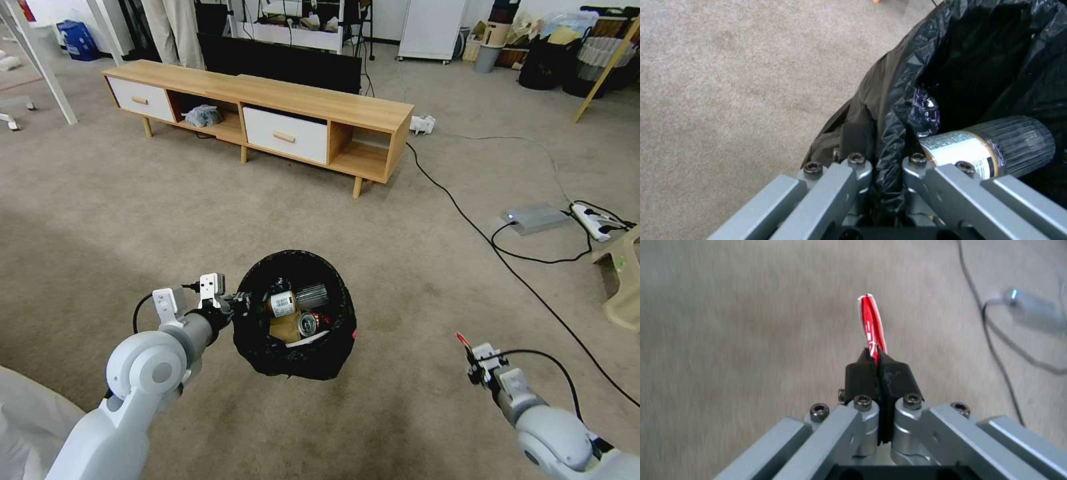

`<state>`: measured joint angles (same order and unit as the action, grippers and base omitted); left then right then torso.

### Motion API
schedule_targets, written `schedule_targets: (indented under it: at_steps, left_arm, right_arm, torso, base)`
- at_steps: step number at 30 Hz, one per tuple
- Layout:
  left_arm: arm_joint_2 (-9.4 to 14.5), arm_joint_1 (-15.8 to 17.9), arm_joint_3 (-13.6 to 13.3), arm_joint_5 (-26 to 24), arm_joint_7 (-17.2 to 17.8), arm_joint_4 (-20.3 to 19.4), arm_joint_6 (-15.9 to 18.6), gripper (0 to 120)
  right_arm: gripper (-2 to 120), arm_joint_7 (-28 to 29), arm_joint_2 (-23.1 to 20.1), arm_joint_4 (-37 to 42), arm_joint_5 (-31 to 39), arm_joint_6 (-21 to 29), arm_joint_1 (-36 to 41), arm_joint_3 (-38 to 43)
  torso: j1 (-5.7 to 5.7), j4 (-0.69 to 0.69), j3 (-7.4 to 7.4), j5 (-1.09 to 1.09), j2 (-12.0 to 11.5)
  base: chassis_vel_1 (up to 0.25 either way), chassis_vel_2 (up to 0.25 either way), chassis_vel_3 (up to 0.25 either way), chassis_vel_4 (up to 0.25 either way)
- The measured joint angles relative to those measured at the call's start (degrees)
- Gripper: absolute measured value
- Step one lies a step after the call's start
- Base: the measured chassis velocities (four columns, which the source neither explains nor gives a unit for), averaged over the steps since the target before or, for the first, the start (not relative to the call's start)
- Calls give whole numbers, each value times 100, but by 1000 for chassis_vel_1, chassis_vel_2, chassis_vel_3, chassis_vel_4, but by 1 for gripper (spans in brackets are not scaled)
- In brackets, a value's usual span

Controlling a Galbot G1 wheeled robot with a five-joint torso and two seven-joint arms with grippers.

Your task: Pick up the trash bin and place the garbage on the floor into it.

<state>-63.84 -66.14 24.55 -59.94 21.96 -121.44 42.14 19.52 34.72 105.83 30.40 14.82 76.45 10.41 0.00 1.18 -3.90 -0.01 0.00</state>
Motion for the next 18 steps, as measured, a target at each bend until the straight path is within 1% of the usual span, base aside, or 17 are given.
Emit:
schedule_targets:
  at_steps: [2,9,11,14,18]
  left_arm:
    - [-22,28,-48,14,24,24,0,1]
    - [-52,60,-94,22,45,66,0,1]
    - [-64,74,-134,20,69,106,0,1]
    - [-68,86,-156,7,86,126,0,1]
    - [-73,131,-232,-92,165,169,0,1]
  right_arm:
    - [0,-9,3,155,12,-19,-226,55]
    - [0,-47,82,480,0,-96,-472,207]
    - [0,-120,168,779,-27,-177,-580,378]
    - [0,-177,193,916,-49,-229,-615,474]
    - [0,-373,260,1248,-103,-428,-734,717]
  torso:
    - [0,0,0,0,0]
    - [0,0,0,0,0]
    - [0,0,0,0,0]
    - [0,-1,0,0,0]
    - [0,0,0,0,0]
  base:
    - [0,0,0,0]
    - [0,0,0,0]
    - [0,0,0,0]
    - [0,0,0,0]
    - [0,0,0,0]
